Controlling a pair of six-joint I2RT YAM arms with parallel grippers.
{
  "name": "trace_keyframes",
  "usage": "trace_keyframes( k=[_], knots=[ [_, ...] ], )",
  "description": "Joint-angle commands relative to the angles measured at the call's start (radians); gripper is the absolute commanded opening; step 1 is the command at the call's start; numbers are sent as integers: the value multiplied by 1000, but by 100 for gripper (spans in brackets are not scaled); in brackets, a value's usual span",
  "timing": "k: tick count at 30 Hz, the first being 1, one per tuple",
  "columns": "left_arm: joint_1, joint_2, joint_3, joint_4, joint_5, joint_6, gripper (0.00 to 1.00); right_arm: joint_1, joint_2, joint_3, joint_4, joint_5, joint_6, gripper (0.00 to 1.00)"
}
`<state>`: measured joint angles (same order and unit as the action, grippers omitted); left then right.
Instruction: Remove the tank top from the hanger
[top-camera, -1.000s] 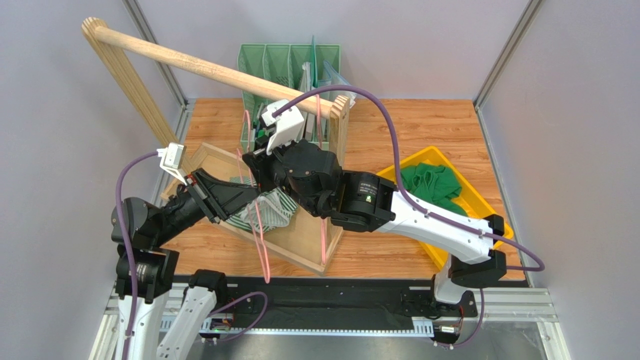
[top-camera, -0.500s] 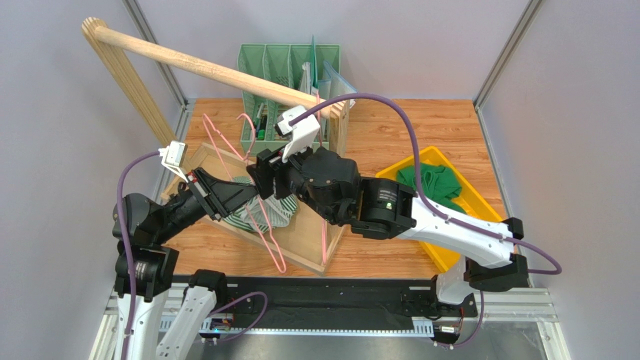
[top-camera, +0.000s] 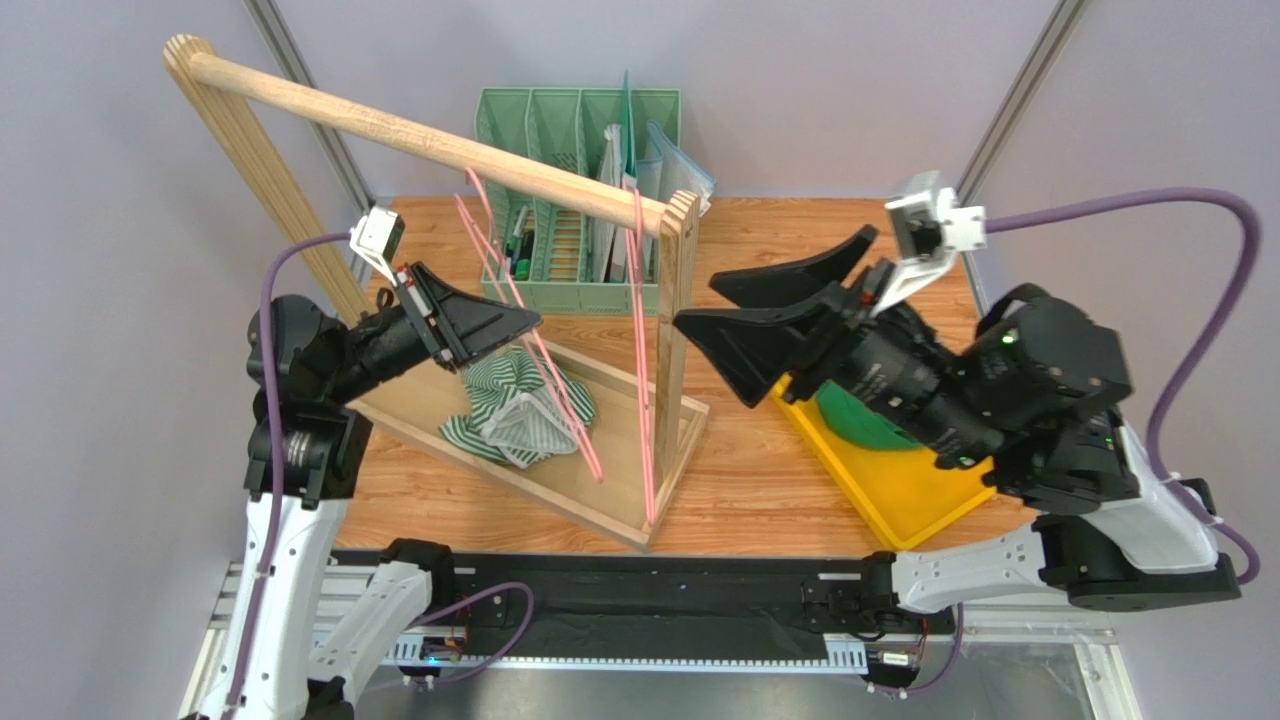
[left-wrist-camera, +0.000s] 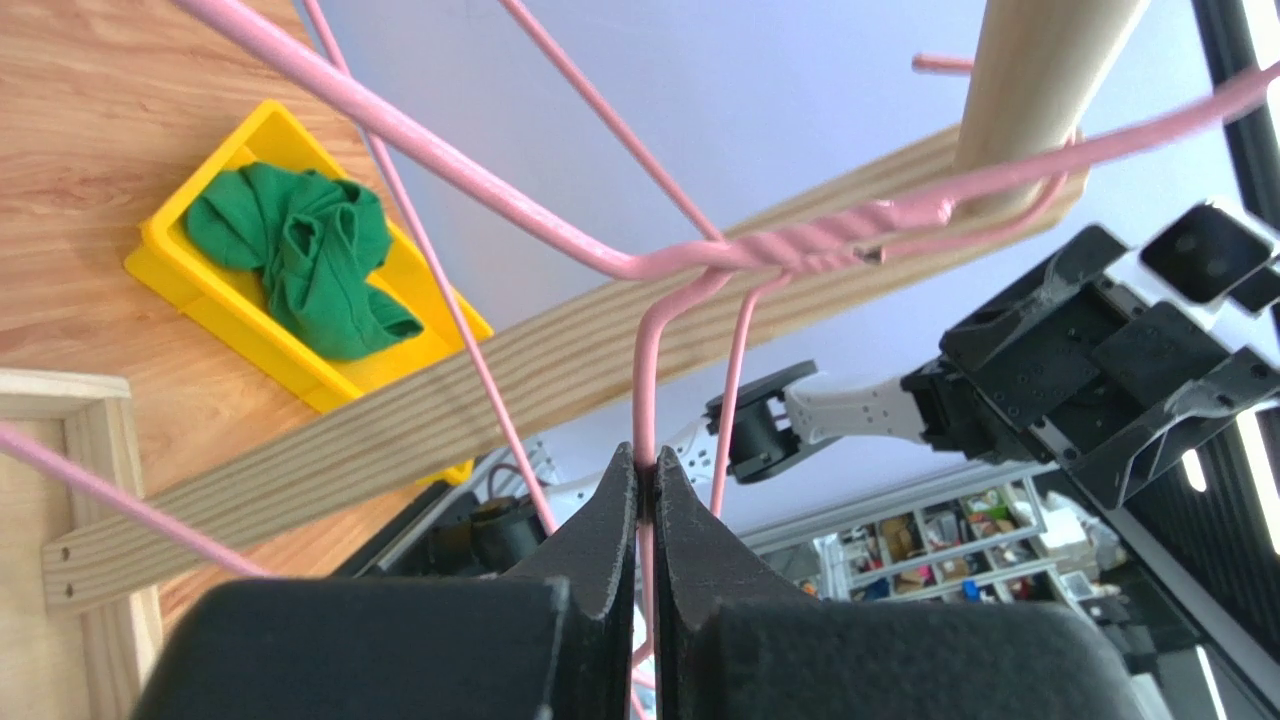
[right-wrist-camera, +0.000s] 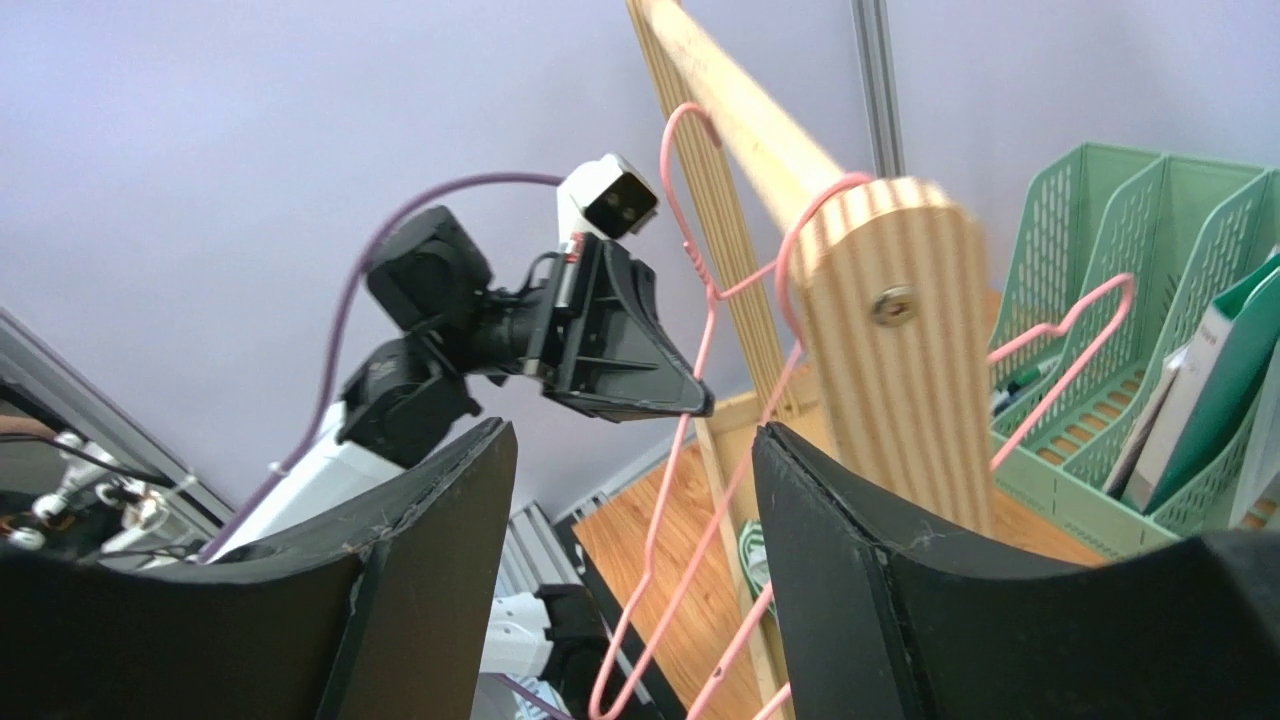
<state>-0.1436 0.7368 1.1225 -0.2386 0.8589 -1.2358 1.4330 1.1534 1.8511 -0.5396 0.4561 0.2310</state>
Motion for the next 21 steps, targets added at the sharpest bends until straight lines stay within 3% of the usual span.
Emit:
trace_keyframes(
  k=[1, 21],
  knots=[
    [-1, 50, 118, 104, 14, -82, 0, 4, -24, -41, 18, -62, -44, 65],
    [-1, 203, 204, 110, 58, -119, 0, 4, -124, -156, 10, -28, -25, 65]
  ],
)
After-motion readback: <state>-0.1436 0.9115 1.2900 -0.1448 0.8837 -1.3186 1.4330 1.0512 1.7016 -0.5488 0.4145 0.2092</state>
